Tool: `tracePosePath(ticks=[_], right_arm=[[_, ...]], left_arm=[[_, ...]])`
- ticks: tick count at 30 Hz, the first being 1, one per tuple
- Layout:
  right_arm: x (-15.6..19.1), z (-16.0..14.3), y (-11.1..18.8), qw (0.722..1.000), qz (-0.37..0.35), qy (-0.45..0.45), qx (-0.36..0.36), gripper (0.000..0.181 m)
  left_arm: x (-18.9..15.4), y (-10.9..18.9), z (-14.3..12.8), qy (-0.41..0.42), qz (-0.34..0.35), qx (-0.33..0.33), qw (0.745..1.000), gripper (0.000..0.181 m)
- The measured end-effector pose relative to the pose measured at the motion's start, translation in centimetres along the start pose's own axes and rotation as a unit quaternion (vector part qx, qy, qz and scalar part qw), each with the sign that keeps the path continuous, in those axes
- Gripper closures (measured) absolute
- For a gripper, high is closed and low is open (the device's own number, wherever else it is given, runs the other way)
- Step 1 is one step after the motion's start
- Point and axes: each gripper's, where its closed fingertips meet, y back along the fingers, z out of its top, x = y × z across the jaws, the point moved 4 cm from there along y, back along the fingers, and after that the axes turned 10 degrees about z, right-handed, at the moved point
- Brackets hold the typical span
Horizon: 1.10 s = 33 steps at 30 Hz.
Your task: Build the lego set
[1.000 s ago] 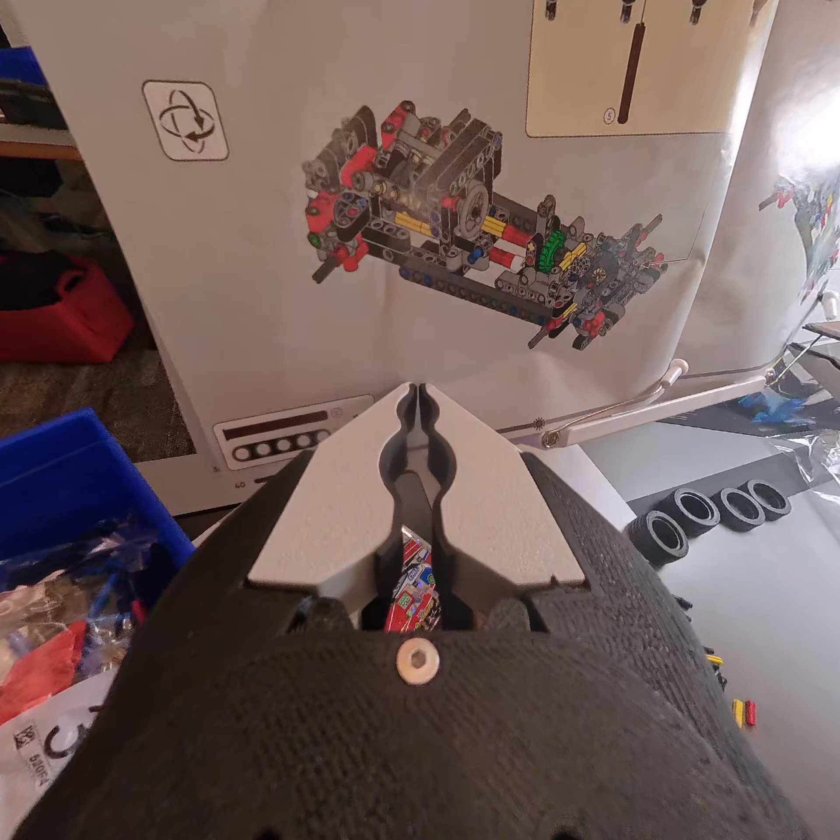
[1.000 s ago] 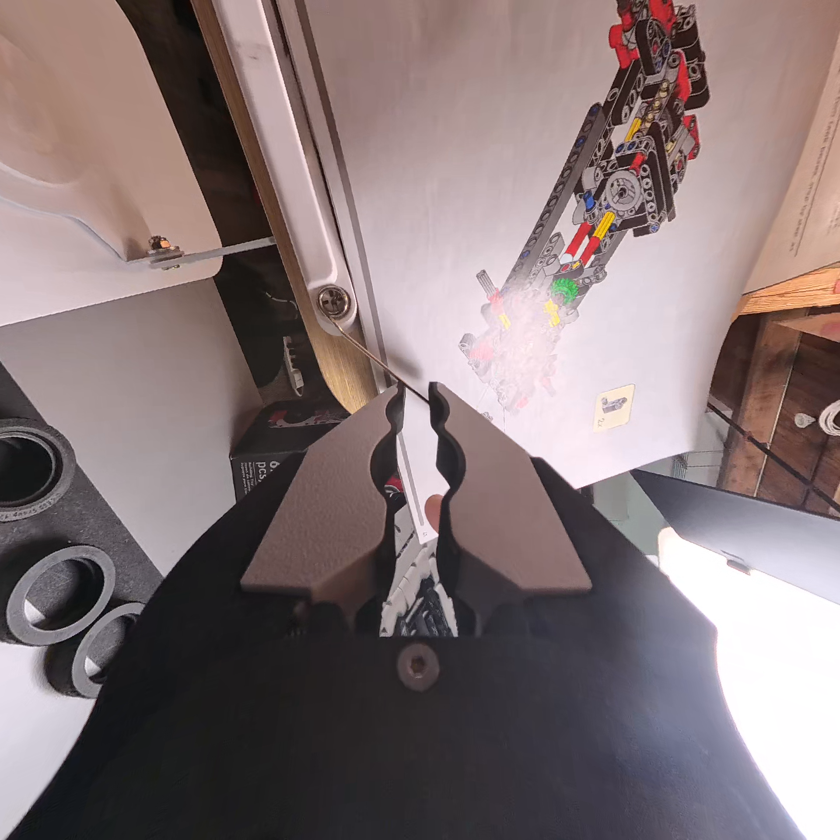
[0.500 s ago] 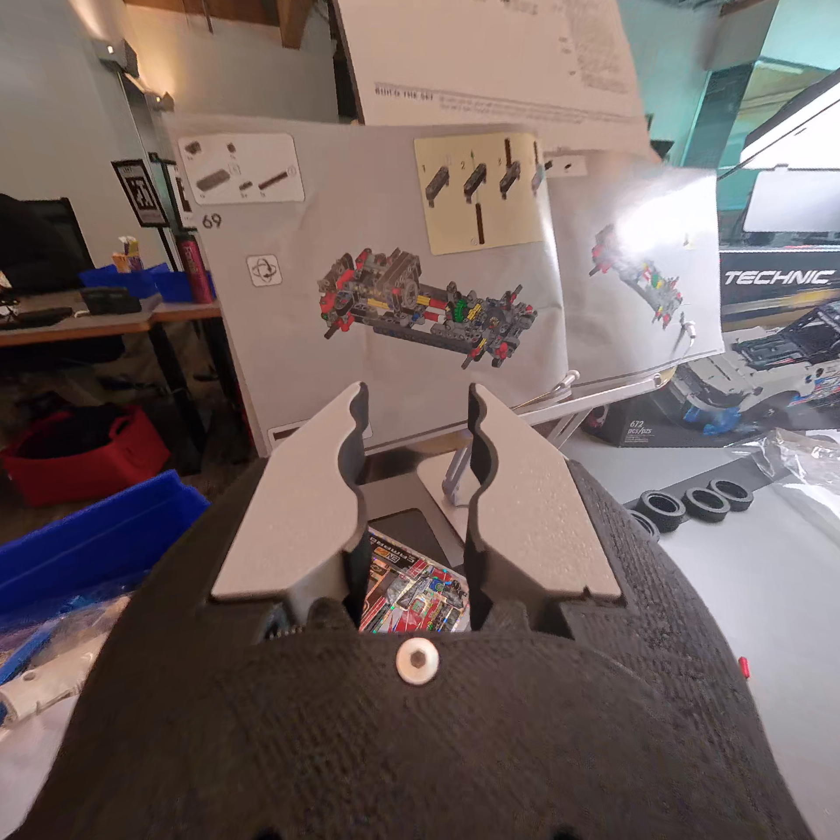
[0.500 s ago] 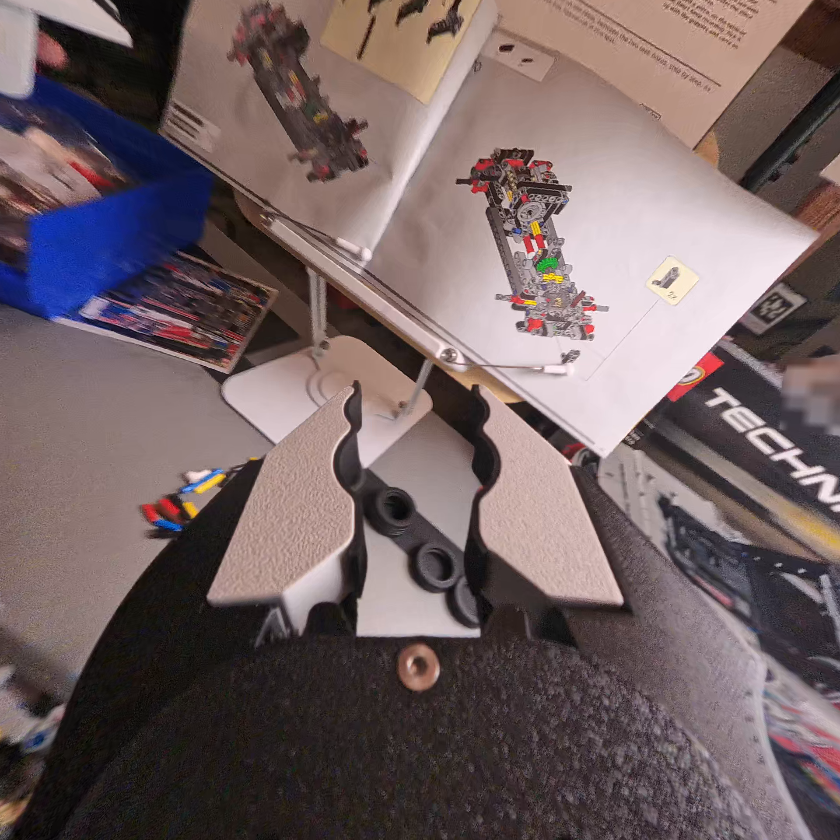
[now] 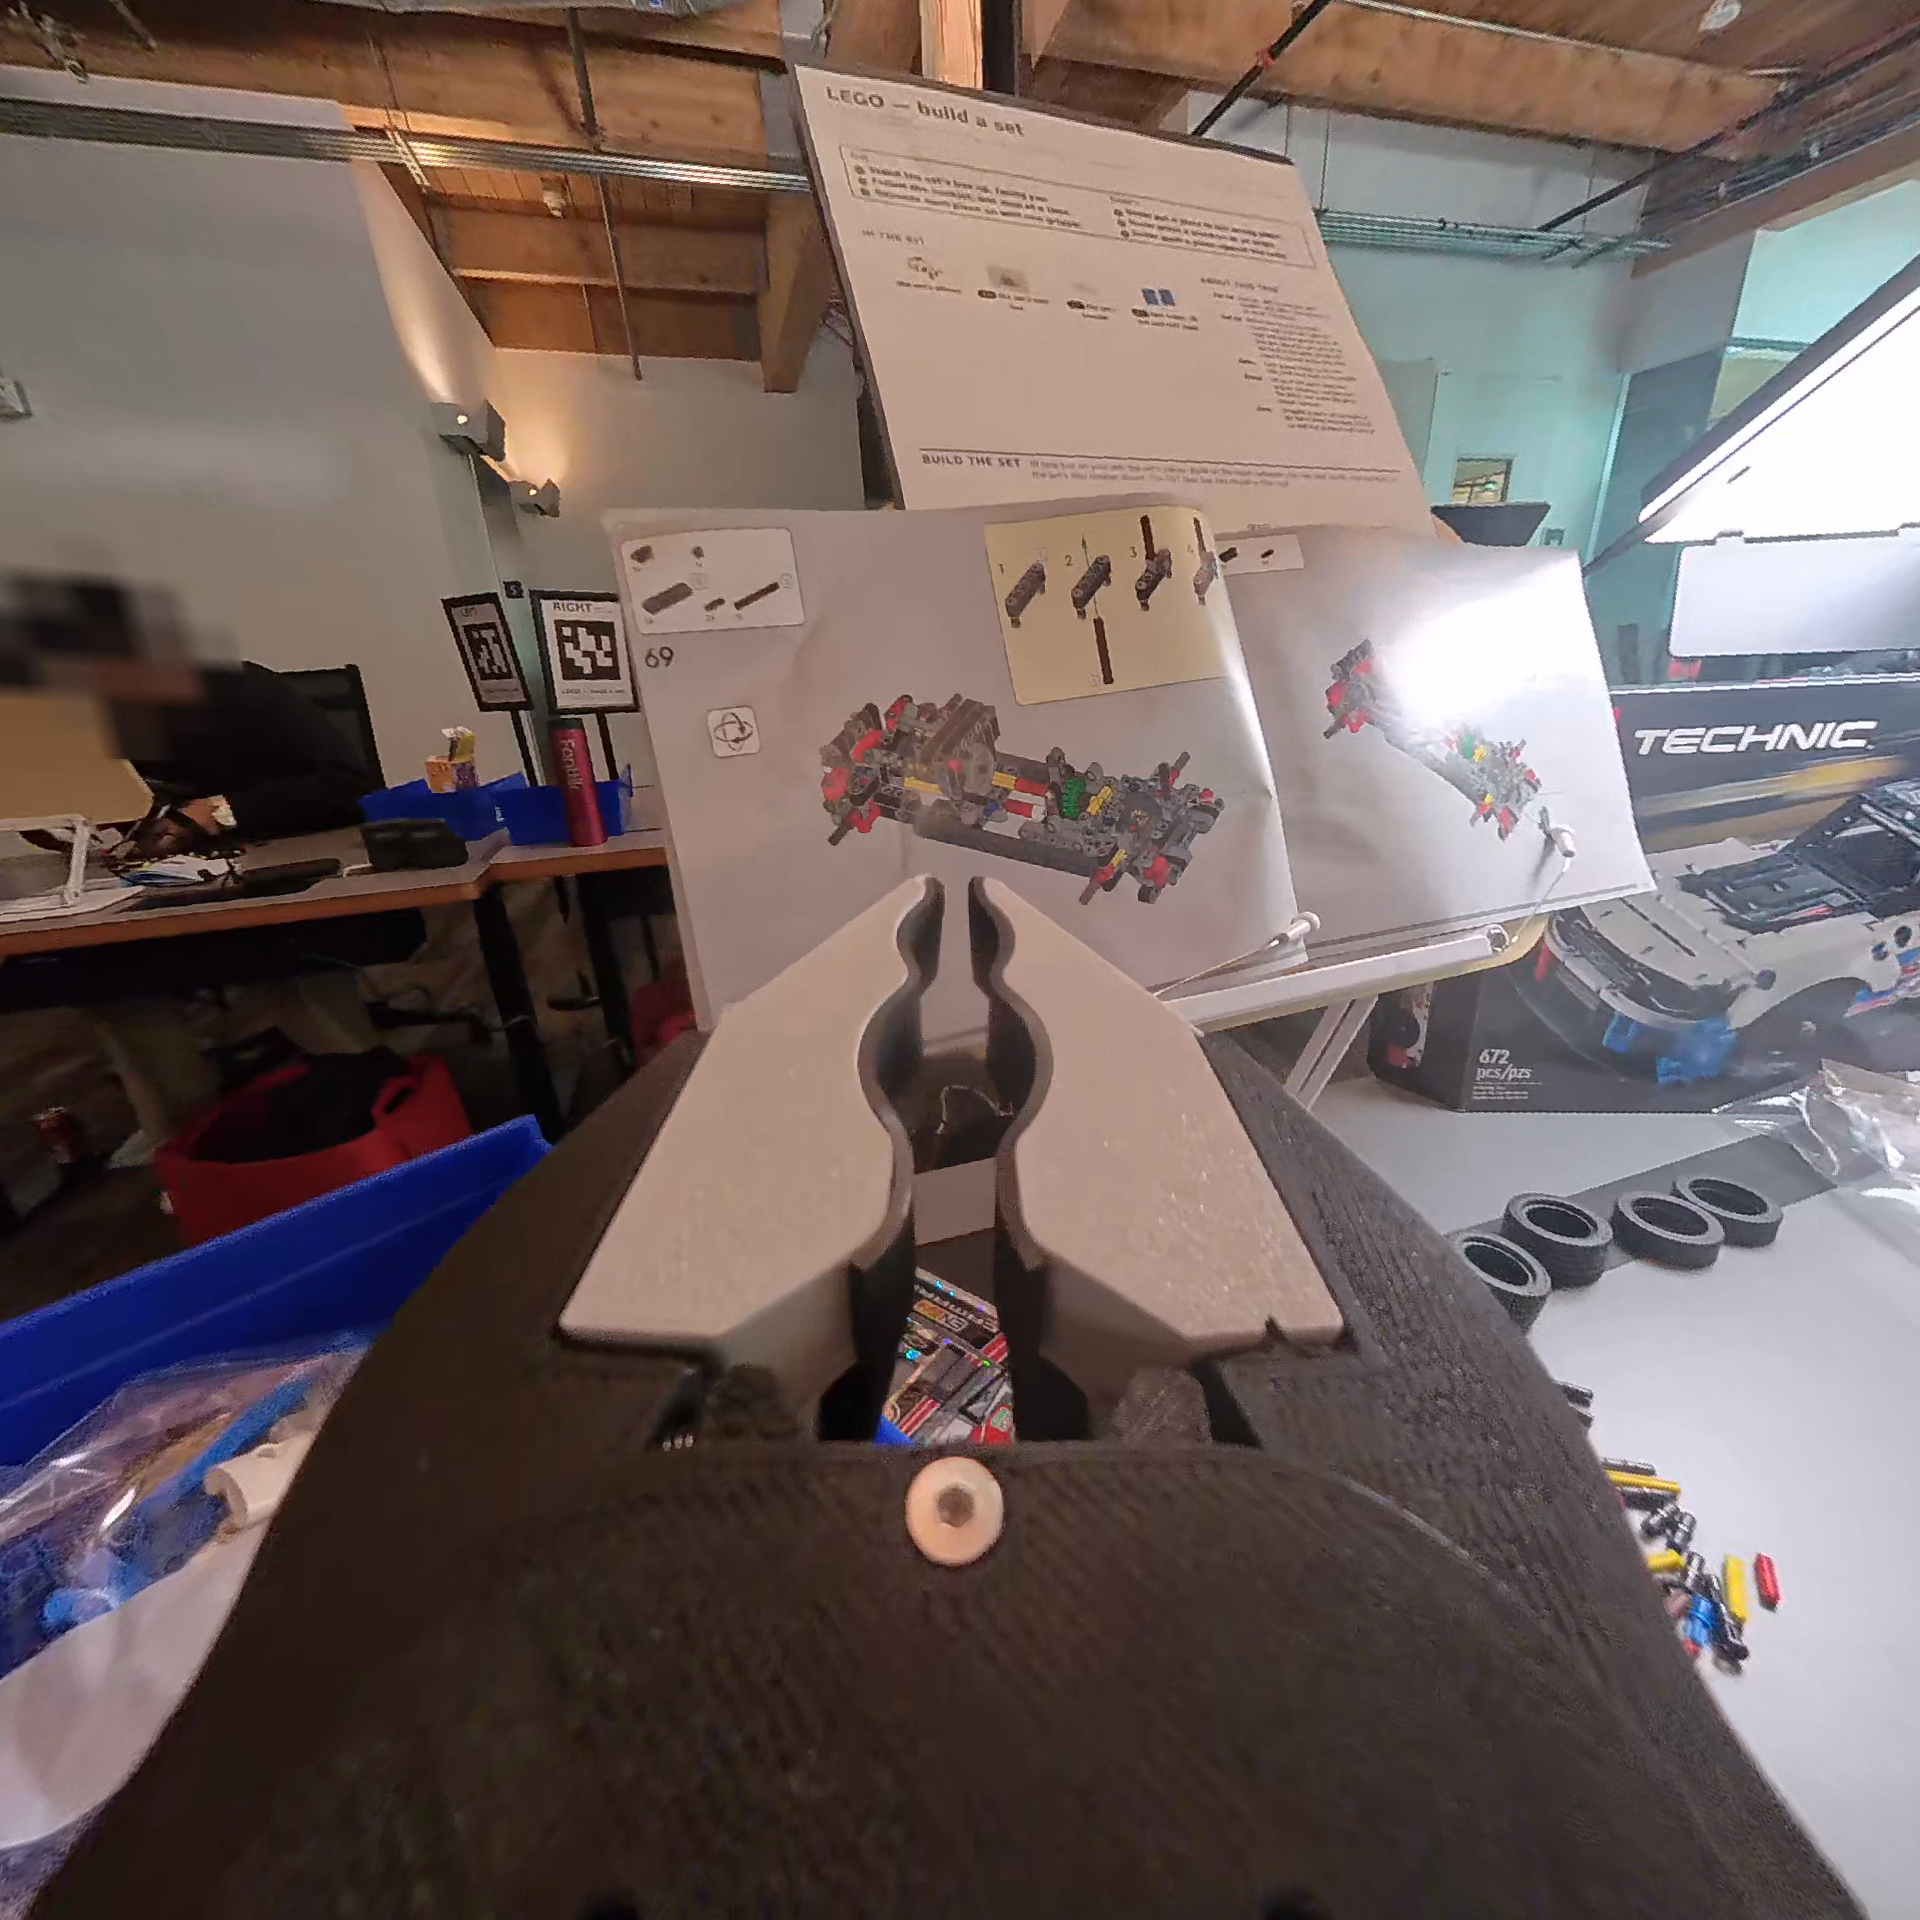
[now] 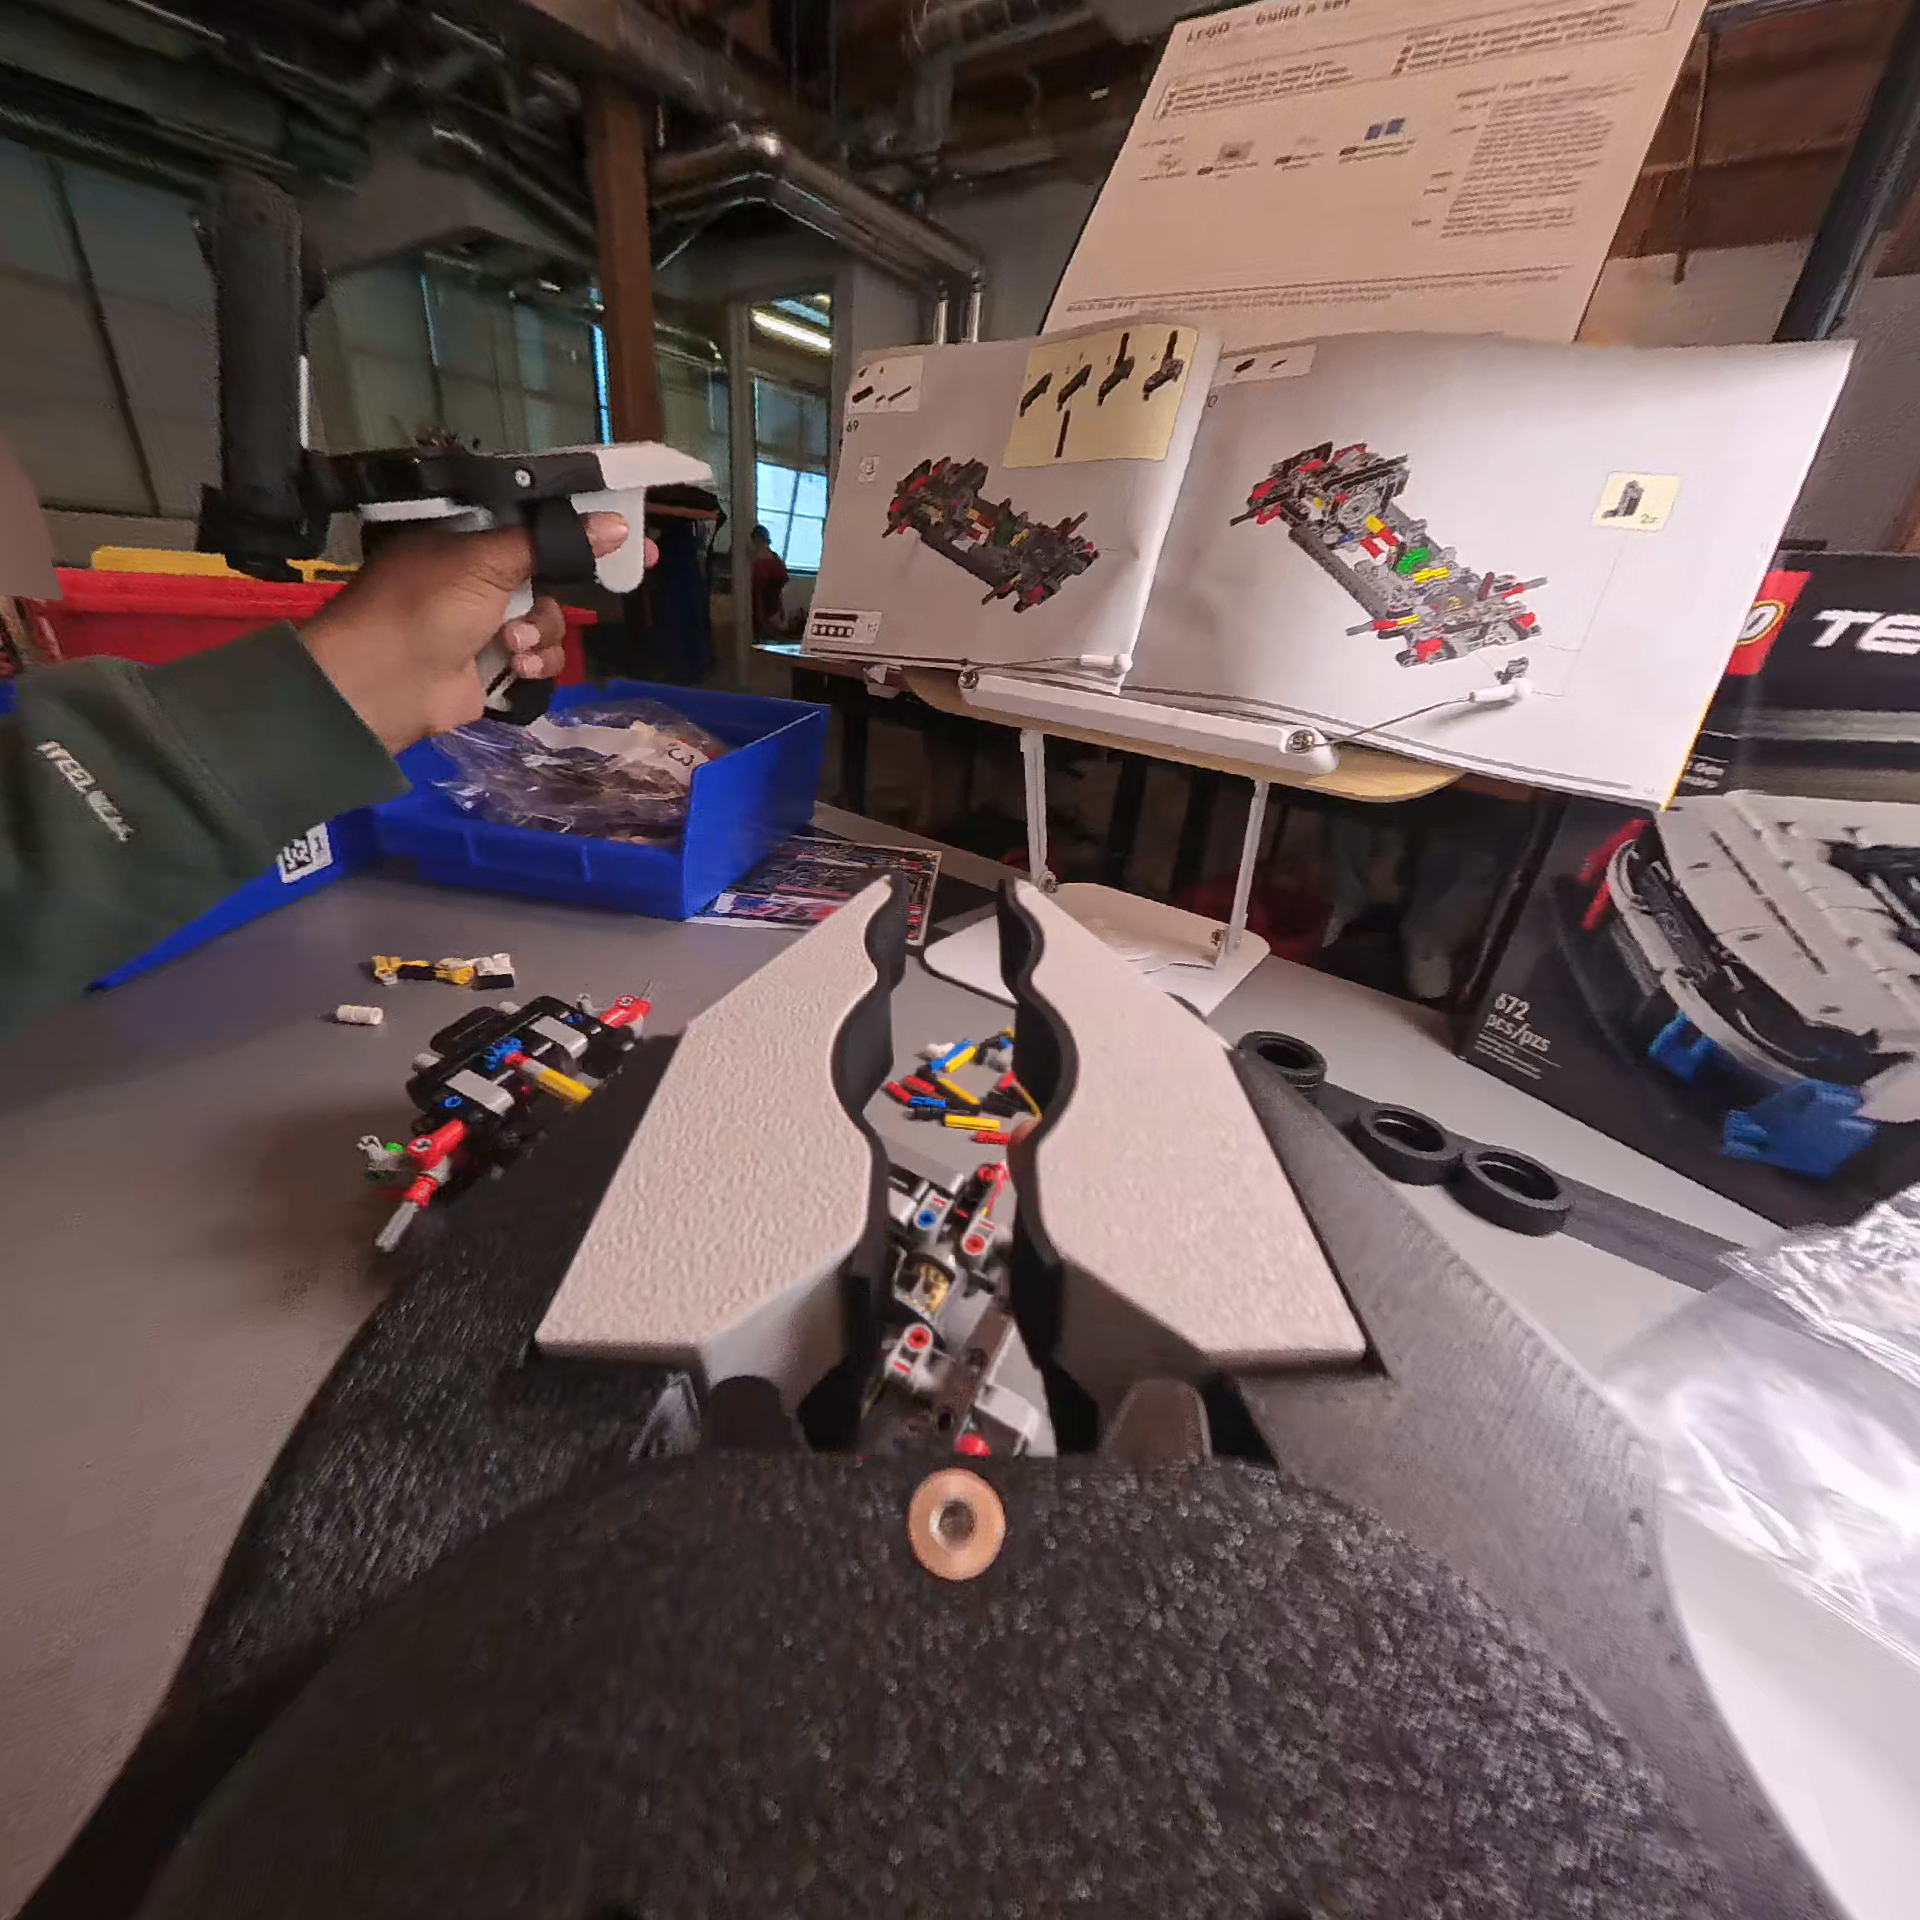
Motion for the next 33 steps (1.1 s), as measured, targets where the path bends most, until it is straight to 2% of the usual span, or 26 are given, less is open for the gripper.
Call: tracePosePath(ticks=[4, 9, 12, 15, 23, 33], right_arm=[[-2.0, -0.8, 0.4, 0.999, -0.032, -0.001, 0.01, 0.172], [-2.5, -1.9, 0.8, 0.999, -0.042, -0.004, 0.021, 0.178], [-2.7, -2.0, 0.8, 0.999, -0.044, 0.002, 0.025, 0.179], [-3.0, -2.3, 0.9, 0.998, -0.047, -0.005, 0.028, 0.18], [-3.0, -3.0, 0.7, 0.998, -0.042, -0.008, 0.042, 0.181], [-2.9, -3.4, 0.6, 0.998, -0.037, -0.011, 0.052, 0.181]], left_arm=[[1.6, -2.0, 1.5, -0.008, 0.02, -0.009, 1.0, 0.181], [4.6, -8.1, 4.3, -0.02, 0.05, -0.003, 0.999, 0.181], [5.8, -11.4, 4.7, -0.029, 0.06, 0.011, 0.998, 0.181], [6.4, -13.4, 4.4, -0.028, 0.063, 0.03, 0.997, 0.181], [6.8, -14.5, 4.2, -0.038, 0.064, 0.039, 0.996, 0.181], [5.3, -15.0, 4.5, -0.048, 0.05, 0.045, 0.997, 0.181]])
